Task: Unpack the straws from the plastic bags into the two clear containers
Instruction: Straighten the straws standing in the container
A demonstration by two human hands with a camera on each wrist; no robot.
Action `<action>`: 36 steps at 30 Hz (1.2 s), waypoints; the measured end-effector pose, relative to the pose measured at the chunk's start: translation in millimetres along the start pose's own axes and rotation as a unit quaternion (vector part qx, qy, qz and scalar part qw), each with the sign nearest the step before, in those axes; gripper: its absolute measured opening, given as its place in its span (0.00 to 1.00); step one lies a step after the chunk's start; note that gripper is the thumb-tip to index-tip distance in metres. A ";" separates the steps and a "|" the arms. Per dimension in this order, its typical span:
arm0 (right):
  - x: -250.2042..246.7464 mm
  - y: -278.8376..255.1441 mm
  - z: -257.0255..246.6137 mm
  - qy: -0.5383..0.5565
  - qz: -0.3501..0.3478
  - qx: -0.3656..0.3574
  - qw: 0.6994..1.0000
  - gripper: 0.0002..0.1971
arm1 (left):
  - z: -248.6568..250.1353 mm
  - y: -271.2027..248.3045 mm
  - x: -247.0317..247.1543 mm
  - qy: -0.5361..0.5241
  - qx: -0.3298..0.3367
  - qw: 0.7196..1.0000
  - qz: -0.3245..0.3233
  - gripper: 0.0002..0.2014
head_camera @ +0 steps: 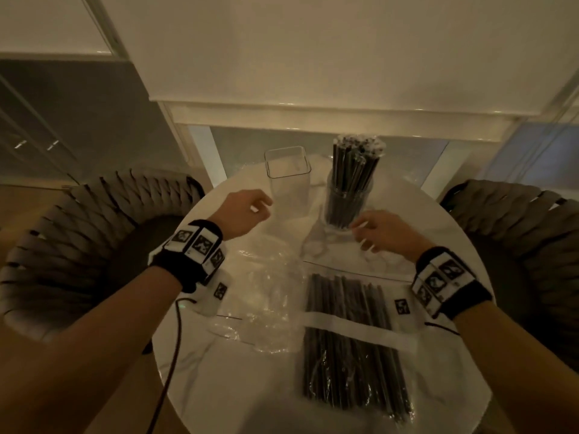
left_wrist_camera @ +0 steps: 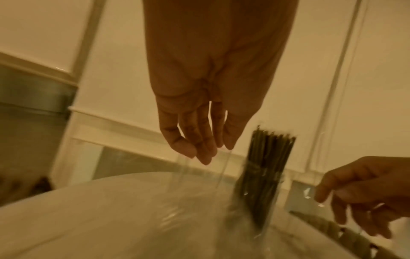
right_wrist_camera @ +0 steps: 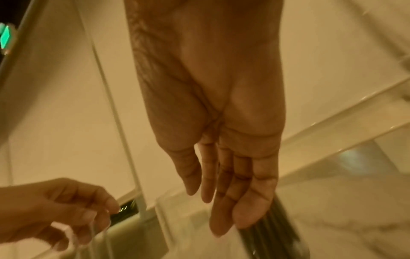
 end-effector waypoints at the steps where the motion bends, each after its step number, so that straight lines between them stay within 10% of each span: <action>1: -20.0 1.6 0.1 0.026 0.023 0.002 0.999 0.09 | 15.5 14.5 3.1 -0.018 0.017 1.000 0.005 0.11; 13: -91.9 72.6 -19.0 0.131 0.145 -0.012 0.981 0.32 | 88.4 149.2 101.4 0.004 -0.022 0.999 -0.033 0.52; 21: -122.7 73.6 -66.5 0.080 0.139 -0.147 0.976 0.18 | 104.5 175.9 56.6 -0.056 0.073 0.996 0.006 0.14; 29: -139.8 76.9 -46.8 0.194 0.124 -0.107 0.967 0.35 | 80.8 171.4 14.1 -0.269 0.048 0.959 0.071 0.25; 32: -112.4 90.2 -30.5 0.144 0.060 -0.050 0.986 0.49 | 68.6 159.4 15.9 -0.163 0.026 0.976 0.141 0.27; 36: -92.5 99.5 -30.9 0.124 0.068 -0.064 0.988 0.31 | 73.4 154.9 69.8 -0.048 0.032 0.998 -0.010 0.42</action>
Point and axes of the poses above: each hand's wrist, its own y-axis towards the middle knuckle, its own x-axis out of the palm, z = x × y, the point moved 9 cm from there along y, towards the middle knuckle, and after that the axes turned 12 degrees about x, right-handed, at the moved point
